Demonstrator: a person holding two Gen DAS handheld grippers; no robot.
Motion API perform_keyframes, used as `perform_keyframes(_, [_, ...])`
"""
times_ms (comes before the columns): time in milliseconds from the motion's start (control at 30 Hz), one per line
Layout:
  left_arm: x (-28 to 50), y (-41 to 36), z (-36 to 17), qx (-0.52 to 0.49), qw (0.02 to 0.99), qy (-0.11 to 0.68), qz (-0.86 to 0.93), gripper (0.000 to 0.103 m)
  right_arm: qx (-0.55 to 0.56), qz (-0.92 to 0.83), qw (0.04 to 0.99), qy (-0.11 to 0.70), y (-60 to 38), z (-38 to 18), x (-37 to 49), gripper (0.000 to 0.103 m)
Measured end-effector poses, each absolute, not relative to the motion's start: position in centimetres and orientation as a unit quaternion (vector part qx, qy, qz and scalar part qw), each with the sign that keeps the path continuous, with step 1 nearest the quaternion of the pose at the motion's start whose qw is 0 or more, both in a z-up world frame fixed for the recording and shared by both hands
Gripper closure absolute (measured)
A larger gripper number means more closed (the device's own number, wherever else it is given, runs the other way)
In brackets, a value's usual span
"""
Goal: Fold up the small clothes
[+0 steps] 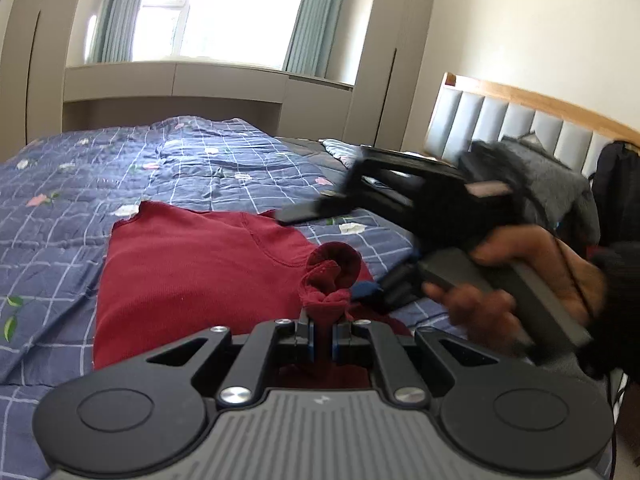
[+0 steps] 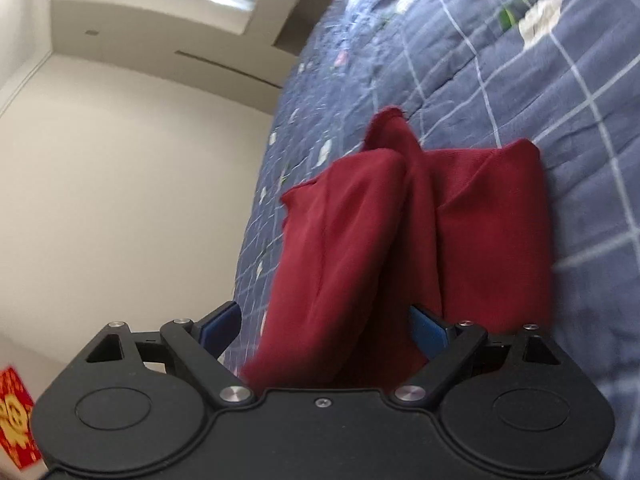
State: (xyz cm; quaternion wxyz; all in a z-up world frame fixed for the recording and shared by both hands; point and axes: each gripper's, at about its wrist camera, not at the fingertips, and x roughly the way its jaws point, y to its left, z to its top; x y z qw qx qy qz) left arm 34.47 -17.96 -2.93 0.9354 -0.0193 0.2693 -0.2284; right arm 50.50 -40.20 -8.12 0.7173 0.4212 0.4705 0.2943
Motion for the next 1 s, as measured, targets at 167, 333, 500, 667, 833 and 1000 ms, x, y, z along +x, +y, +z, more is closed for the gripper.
perform_keyframes(167, [34.1,-18.5,-3.3,-0.001,0.936,0.267,-0.227,0.096,0.394,0.274,0.751,0.455,-39.6,-7.4,52.1,0.053])
perform_keyframes(333, [34.1,-18.9,-2.9,0.004,0.938,0.259,-0.23,0.096,0.35,0.259,0.79,0.433,-39.7,-6.0,51.7,0.089])
perform_keyframes(500, [34.2,-20.4,-2.5,0.009,0.931,0.258,-0.257,0.096,0.279,0.246,0.842,0.39,-40.9,-3.4,50.2,0.092])
perform_keyframes(667, [35.2,-22.2,-4.2,0.012,0.915,0.294,-0.277,0.096,0.263,0.208,0.852,0.401,-42.8,-5.5,49.8,0.094])
perform_keyframes(833, [35.3,-22.3,-5.3,0.018,0.9,0.317,-0.298,0.092,0.269,0.196,0.855,0.398,-43.4,-7.4,49.4,0.094])
perform_keyframes(1000, [34.8,-19.5,-3.8,-0.037,0.891,0.325,-0.316,0.013,0.223,0.179,0.877,0.386,-42.4,-6.8,48.9,0.075])
